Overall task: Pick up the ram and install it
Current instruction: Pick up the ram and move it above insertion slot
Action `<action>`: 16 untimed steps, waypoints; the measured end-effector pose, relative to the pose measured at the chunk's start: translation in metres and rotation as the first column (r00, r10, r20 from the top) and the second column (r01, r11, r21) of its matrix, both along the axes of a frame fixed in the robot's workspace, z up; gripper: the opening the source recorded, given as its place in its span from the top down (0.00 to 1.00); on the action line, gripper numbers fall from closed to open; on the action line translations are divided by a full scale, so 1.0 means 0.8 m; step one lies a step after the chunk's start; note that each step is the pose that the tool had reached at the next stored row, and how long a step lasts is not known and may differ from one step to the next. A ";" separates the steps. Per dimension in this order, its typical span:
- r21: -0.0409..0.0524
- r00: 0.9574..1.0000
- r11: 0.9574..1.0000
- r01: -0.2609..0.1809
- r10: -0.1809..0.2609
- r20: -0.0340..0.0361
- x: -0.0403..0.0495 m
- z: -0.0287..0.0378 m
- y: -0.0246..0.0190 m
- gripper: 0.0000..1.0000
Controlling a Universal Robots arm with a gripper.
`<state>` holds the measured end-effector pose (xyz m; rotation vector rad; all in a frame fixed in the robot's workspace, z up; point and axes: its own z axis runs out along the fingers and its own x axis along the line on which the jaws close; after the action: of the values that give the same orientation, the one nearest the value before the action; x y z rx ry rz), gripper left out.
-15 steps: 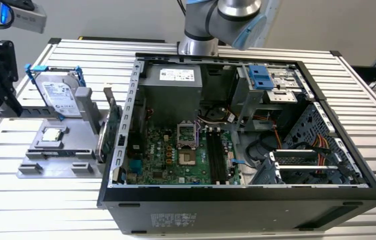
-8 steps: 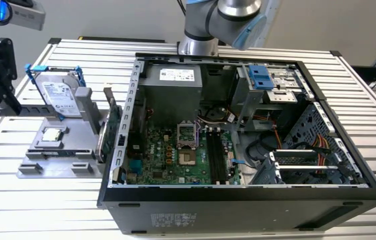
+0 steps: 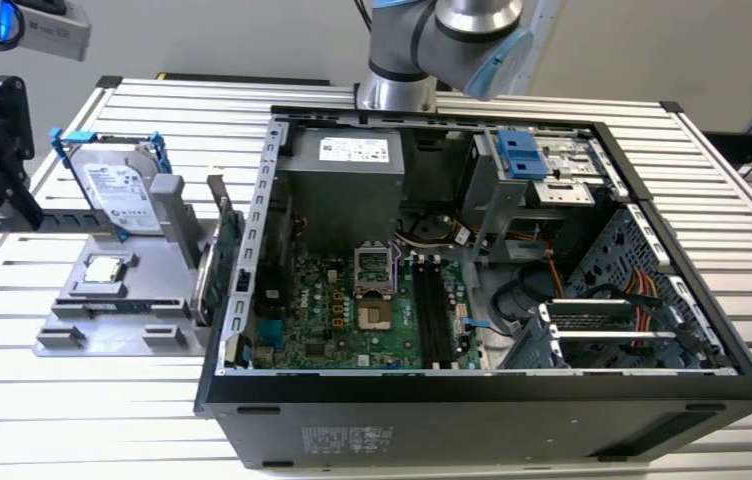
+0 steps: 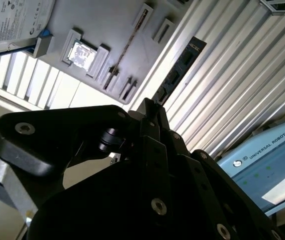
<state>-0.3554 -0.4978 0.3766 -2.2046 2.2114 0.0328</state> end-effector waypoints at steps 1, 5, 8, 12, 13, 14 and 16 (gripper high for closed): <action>0.000 1.000 1.000 0.000 0.000 0.000 0.000 0.0000 0.0000 1.00; 0.000 1.000 1.000 0.000 0.000 0.000 0.005 0.0000 -0.0001 1.00; 0.000 1.000 1.000 0.000 0.000 0.000 0.009 0.0000 -0.0001 1.00; 0.000 1.000 1.000 0.000 0.000 -0.001 0.015 -0.0001 0.0000 1.00; 0.000 1.000 1.000 0.000 0.000 -0.001 0.017 0.0000 -0.0001 1.00; 0.000 1.000 1.000 0.000 0.000 -0.001 0.018 0.0000 -0.0001 1.00; 0.000 1.000 1.000 0.000 0.000 -0.001 0.022 0.0000 0.0000 1.00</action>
<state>-0.3377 -0.4979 0.3766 -2.2054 2.2120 0.0345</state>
